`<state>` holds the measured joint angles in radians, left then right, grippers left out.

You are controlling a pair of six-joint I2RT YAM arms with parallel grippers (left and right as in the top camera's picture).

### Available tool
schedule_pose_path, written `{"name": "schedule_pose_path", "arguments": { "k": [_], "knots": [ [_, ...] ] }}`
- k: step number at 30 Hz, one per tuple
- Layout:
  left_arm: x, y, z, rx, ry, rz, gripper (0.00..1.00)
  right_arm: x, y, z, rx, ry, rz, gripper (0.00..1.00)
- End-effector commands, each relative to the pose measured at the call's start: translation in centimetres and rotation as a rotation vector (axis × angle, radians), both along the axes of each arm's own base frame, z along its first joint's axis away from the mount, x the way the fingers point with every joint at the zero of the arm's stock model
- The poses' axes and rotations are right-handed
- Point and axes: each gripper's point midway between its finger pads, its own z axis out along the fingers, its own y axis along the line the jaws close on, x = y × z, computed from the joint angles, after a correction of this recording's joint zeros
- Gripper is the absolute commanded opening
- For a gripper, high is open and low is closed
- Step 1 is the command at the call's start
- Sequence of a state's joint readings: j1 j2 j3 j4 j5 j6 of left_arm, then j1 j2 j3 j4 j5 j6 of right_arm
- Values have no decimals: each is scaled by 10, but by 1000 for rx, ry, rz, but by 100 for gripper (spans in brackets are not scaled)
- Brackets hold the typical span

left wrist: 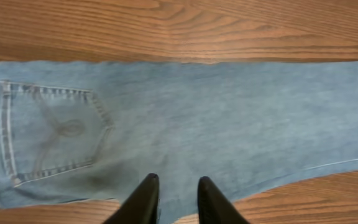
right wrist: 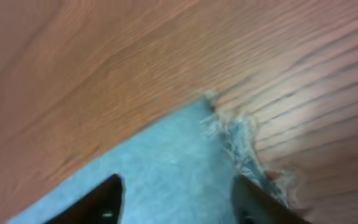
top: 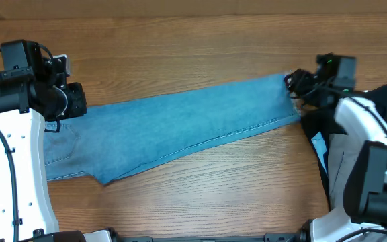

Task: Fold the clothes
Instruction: 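Grasp the jeans hem with the right gripper and pull it rightward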

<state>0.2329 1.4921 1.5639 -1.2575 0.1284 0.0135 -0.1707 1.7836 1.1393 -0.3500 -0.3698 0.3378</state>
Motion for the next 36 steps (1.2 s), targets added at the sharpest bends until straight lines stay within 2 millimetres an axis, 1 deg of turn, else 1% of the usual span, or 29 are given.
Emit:
{"name": "schedule_pose_path", "arguments": {
  "k": [1,3,4,5,6,7,9,10,12,13,14,15,16,17,19,20,21,22,24,26,27,29,30,31,34,36],
  "knots": [
    [-3,12,5,76,-3,27,36,-1,2,13,42,8,43,65],
    [-4,20,5,110,4,58,41,-10,0,8,55,59,33,68],
    [-6,29,4,137,14,104,44,-15,1,5,67,82,35,68],
    [-9,40,3,158,25,175,47,-22,6,3,94,112,46,68],
    [-11,51,0,166,40,241,47,-27,11,3,121,129,59,68],
    [-12,57,-3,166,50,274,47,-31,16,3,148,143,73,68],
    [-16,78,-15,147,90,364,46,-39,31,6,207,158,134,67],
    [-19,89,-23,133,117,411,45,-44,39,7,243,172,154,65],
    [-23,103,-34,105,152,474,39,-50,49,8,276,194,178,62],
    [-24,110,-45,64,178,501,33,-55,55,9,288,202,207,60],
    [-23,114,-57,13,203,511,22,-59,61,9,299,215,226,58],
    [-20,114,-70,-39,226,481,16,-64,68,8,302,227,254,54],
    [-19,112,-77,-68,243,460,12,-66,73,8,299,234,273,51],
    [-17,109,-93,-113,283,423,5,-70,84,7,287,237,315,43],
    [-18,107,-112,-143,345,415,4,-72,94,5,266,240,343,33],
    [-18,103,-129,-160,397,405,4,-72,103,3,242,238,368,24],
    [-18,101,-138,-167,422,400,4,-72,109,1,219,237,380,21],
    [-18,96,-152,-177,463,388,4,-71,119,-2,189,241,387,17],
    [-19,90,-173,-190,517,372,4,-68,137,-10,132,246,387,13],
    [-19,85,-188,-195,544,360,4,-64,146,-19,79,254,361,9],
    [-19,83,-195,-196,553,354,4,-61,150,-28,39,266,329,8],
    [-20,82,-202,-185,557,349,4,-55,150,-43,-16,284,265,5],
    [-20,84,-208,-167,551,348,4,-51,149,-57,-42,301,214,5],
    [-20,86,-210,-158,547,349,4,-49,149,-64,-43,309,197,5],
    [-19,87,-219,-148,533,349,4,-42,151,-97,-34,338,172,4],
    [-20,86,-223,-147,530,349,4,-37,144,-119,-60,347,147,4]
  ]
}}
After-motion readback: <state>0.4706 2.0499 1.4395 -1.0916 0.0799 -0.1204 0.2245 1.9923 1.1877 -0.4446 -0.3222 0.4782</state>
